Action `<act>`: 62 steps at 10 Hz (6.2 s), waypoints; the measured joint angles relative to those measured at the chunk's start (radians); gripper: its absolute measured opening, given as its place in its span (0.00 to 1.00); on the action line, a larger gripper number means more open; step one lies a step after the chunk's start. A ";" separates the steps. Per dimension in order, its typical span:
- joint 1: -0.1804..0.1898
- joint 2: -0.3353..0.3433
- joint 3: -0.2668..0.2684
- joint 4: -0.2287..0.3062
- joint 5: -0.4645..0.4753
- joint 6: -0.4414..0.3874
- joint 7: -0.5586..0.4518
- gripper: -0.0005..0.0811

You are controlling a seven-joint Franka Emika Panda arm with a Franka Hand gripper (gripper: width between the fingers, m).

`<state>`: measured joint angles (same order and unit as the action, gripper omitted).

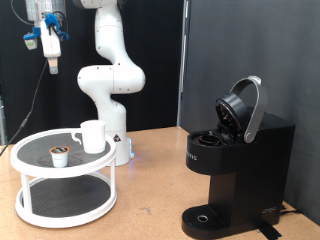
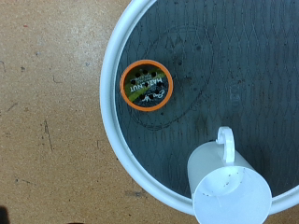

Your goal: Make a cup of coffee with the keurig machine

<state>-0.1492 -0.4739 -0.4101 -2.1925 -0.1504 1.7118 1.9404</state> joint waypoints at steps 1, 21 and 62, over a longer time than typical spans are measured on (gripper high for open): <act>0.000 0.000 0.000 -0.011 0.000 0.005 0.000 0.91; -0.064 0.185 -0.001 -0.399 -0.114 0.672 0.061 0.91; -0.064 0.209 0.004 -0.403 0.061 0.638 0.028 0.41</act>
<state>-0.2129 -0.2651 -0.4064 -2.5950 -0.0889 2.3495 1.9683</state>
